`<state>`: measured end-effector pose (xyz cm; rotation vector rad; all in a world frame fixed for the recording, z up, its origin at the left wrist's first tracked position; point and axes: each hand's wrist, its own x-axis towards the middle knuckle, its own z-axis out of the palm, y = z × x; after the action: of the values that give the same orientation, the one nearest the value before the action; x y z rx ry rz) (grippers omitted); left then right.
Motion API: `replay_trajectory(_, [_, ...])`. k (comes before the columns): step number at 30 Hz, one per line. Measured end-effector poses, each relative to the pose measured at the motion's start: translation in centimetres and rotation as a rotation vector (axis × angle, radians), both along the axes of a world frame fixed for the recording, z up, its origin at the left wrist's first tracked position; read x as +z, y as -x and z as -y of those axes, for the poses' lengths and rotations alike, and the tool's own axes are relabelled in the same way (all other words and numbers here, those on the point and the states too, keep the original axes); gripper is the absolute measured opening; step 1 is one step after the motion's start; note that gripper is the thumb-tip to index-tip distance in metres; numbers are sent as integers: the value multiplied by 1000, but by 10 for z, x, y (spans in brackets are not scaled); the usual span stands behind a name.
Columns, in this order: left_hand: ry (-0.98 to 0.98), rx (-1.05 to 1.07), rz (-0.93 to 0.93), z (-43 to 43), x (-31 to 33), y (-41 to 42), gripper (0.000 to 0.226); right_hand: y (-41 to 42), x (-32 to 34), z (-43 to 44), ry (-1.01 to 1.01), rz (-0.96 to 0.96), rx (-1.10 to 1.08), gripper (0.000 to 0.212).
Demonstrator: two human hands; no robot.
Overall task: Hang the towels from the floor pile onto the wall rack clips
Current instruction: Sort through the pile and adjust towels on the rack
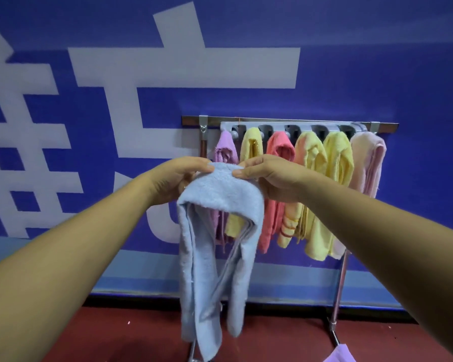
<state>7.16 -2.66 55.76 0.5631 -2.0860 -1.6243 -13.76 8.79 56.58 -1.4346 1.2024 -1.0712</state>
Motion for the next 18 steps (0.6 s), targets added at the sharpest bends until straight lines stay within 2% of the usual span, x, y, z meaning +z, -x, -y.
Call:
replay_trajectory(3, [47, 64, 8, 19, 13, 10, 31, 8, 12, 26, 65, -10, -71, 11])
replay_trajectory(7, [73, 117, 37, 57, 31, 25, 45, 16, 31, 63, 131, -33, -125, 10])
replay_trajectory(9, [99, 166, 10, 73, 43, 33, 34, 22, 45, 81, 171, -36, -169, 13])
replay_trajectory(11, [117, 203, -35, 88, 55, 46, 33, 29, 59, 102, 222, -83, -224, 11])
replay_trajectory(14, [85, 224, -121, 112, 66, 69, 57, 38, 79, 136, 297, -174, -346, 9])
replay_trajectory(15, [74, 242, -129, 119, 67, 77, 58, 40, 84, 146, 315, -181, -389, 12])
replay_trajectory(18, [71, 314, -173, 142, 63, 97, 27, 50, 88, 173, 342, -208, -485, 16])
